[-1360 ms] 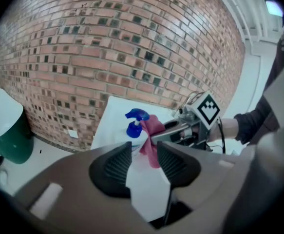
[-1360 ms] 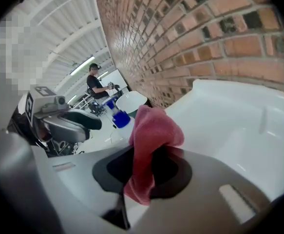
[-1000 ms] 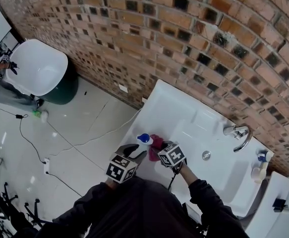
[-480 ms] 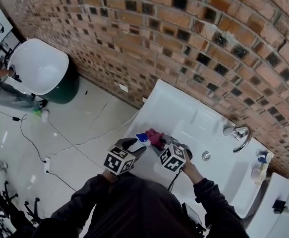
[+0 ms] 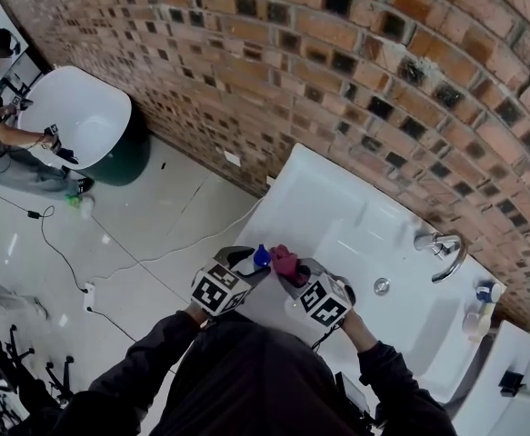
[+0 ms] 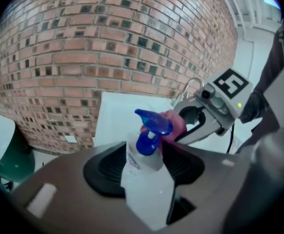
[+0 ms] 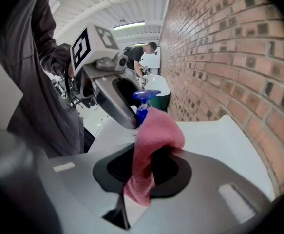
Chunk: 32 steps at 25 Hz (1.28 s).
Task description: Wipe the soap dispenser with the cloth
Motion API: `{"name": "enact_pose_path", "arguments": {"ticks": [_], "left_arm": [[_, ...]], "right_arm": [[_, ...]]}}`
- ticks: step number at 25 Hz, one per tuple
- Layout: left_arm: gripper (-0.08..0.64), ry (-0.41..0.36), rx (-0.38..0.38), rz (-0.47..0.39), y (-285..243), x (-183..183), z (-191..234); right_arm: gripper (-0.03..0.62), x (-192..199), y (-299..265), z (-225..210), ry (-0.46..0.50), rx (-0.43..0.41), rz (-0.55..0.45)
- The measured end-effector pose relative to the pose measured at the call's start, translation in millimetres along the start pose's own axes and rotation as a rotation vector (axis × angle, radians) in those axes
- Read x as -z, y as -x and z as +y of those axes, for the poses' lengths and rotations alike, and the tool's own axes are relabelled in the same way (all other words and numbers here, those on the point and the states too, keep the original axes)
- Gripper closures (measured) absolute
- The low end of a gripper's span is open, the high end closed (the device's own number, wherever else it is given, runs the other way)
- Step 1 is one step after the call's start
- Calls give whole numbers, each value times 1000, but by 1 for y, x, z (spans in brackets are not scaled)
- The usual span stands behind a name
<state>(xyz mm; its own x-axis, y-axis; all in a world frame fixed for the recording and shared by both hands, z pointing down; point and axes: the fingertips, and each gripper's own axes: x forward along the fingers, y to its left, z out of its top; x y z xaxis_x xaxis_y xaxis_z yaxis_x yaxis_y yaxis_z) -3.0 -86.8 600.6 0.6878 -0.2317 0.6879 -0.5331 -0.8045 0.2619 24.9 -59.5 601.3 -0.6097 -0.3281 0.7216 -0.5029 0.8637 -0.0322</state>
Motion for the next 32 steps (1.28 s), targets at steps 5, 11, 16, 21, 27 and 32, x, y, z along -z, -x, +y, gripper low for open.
{"name": "enact_pose_path", "arguments": {"ticks": [5, 11, 16, 21, 27, 32], "left_arm": [[338, 8, 11, -2, 4, 2, 1], [356, -1, 14, 5, 2, 3, -2], [356, 6, 20, 7, 4, 2, -3], [356, -7, 7, 10, 2, 2, -1], [305, -71, -120, 51, 2, 2, -1], [304, -86, -184, 107, -17, 19, -2]], "right_arm": [[520, -20, 17, -24, -455, -144, -242], [520, -15, -11, -31, -672, -243, -278], [520, 14, -45, -32, -731, -263, -173], [520, 49, -79, -23, -706, -204, 4], [520, 38, -66, -20, -641, -168, -1], [520, 27, -55, -10, -550, -159, -9]]}}
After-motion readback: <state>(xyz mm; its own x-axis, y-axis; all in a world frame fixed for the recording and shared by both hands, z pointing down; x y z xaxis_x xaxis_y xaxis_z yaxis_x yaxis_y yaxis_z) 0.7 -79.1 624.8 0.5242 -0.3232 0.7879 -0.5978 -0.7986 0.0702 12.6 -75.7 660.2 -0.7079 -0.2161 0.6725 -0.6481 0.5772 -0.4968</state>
